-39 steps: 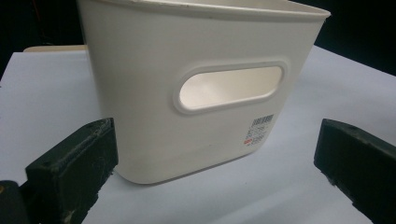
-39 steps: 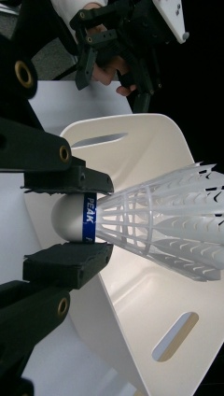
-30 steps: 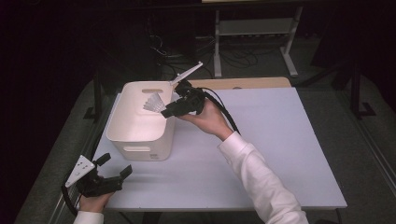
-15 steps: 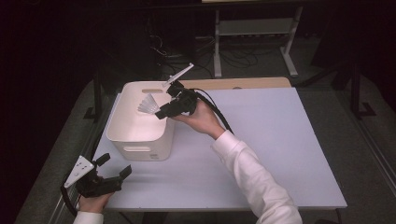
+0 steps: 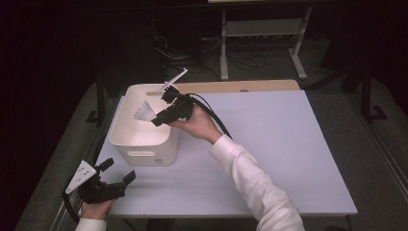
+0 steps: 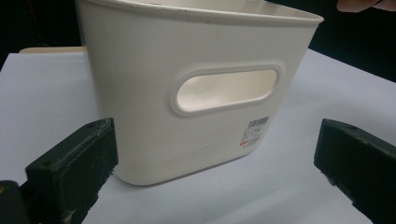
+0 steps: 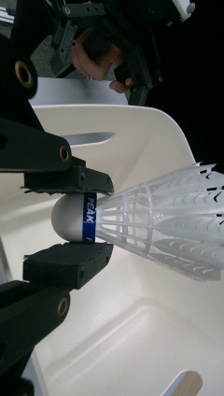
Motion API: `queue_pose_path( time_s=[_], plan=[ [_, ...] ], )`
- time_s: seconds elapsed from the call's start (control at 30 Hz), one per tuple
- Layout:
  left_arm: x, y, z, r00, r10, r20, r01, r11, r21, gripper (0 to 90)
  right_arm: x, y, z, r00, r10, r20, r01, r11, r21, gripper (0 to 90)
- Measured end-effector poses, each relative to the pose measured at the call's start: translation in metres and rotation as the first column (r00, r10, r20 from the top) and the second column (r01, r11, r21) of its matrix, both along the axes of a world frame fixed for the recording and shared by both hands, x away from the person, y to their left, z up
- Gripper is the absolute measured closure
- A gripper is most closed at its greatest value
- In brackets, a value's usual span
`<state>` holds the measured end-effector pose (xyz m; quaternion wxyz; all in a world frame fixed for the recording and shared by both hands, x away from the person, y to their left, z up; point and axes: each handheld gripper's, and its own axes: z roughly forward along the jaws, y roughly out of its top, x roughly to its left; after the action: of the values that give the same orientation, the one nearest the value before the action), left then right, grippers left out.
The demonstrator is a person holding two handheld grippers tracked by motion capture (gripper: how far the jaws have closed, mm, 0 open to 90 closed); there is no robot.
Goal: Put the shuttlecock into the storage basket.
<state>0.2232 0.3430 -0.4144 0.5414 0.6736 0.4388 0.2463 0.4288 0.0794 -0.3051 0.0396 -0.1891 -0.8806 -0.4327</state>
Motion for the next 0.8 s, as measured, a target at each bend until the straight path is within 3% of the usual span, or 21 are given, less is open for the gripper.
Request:
queue_pose_path(
  time_s=[0.43,0.5,0.57,0.8],
  plan=[
    [0.001,0.001,0.0,1.0,-0.002,-0.005,0.002,1.0,0.001,0.0,0.002,0.013,-0.004,0.9998,0.017,-0.01,-0.017,0.9998,-0.011,63.8],
    [0.001,-0.001,-0.001,1.0,0.001,-0.001,-0.001,0.9997,-0.024,0.0,0.002,0.015,-0.005,0.9998,0.02,-0.008,-0.02,0.9997,-0.014,63.8],
    [0.001,-0.001,-0.001,1.0,-0.003,-0.005,0.003,0.9999,-0.01,0.0,0.003,0.016,-0.006,0.9996,0.021,-0.02,-0.021,0.9997,-0.011,63.1],
    [0.001,-0.001,-0.001,1.0,-0.006,-0.007,0.006,1.0,-0.001,0.0,0.004,0.009,-0.001,0.9998,-0.004,-0.018,0.004,0.9999,0.01,40.1]
  ],
)
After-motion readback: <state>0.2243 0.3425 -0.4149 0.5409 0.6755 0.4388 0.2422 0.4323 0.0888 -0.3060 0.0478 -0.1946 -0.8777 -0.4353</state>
